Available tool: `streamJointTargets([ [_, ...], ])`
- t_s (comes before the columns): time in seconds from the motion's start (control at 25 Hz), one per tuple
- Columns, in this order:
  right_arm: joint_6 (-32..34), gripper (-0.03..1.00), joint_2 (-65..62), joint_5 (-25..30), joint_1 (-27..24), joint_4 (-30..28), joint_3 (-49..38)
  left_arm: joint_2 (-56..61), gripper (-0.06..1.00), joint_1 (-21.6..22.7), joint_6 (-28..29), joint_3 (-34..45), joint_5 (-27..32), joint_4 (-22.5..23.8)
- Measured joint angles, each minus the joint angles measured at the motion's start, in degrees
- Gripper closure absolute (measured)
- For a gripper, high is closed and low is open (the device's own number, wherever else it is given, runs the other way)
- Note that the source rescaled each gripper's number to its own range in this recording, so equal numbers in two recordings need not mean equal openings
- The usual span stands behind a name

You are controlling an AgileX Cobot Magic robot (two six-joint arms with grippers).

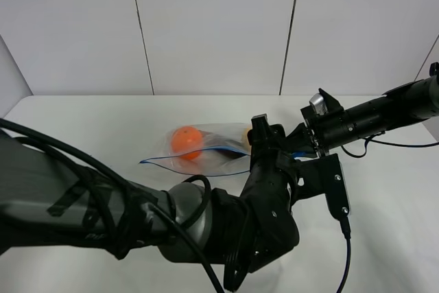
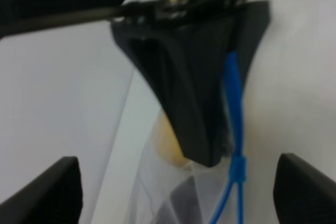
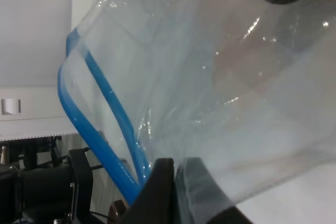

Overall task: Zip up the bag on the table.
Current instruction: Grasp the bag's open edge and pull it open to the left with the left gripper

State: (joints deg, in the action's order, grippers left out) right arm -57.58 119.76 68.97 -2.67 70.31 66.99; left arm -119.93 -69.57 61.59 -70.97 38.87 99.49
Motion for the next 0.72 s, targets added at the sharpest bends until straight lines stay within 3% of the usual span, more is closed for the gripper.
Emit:
streamJointTargets([
  [0.52, 0.04, 0.93, 0.00, 0.00, 0.00, 0.00, 0.00, -0.17, 0.21, 0.73, 0.00, -0.05, -1.69, 0.00],
  [0.72, 0.04, 0.93, 0.00, 0.00, 0.00, 0.00, 0.00, -2.00, 0.31, 0.73, 0.00, -0.05, -2.00, 0.01],
])
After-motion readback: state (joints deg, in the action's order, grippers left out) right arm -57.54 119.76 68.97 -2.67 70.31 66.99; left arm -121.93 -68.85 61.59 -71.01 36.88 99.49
